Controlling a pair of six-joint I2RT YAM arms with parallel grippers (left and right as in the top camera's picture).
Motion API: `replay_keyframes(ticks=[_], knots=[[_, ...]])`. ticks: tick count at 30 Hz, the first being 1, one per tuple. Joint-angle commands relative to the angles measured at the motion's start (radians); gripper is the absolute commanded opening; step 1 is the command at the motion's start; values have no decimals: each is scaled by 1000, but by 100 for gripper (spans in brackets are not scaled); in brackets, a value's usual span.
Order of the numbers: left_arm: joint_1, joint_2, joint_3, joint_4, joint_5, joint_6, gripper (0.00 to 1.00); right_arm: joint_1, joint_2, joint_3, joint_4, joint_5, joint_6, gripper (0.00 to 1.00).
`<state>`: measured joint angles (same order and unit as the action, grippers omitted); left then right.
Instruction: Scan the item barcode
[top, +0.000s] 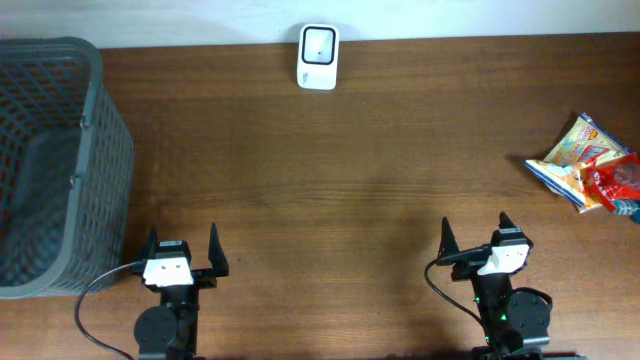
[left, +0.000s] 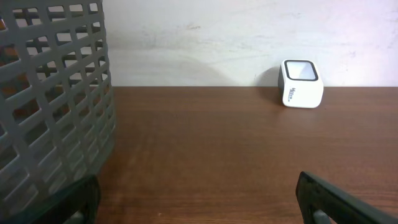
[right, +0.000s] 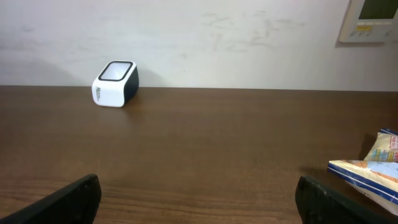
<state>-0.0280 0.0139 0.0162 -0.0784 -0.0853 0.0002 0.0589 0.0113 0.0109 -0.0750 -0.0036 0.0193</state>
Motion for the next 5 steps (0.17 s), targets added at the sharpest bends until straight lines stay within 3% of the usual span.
replay_keyframes(ticks=[1, 5], knots=[[-5, -9, -7, 2, 11, 1, 98, 6, -6, -5, -7, 16, 4, 99], [-5, -9, -7, 2, 11, 1, 99, 6, -6, -5, -7, 16, 4, 99]])
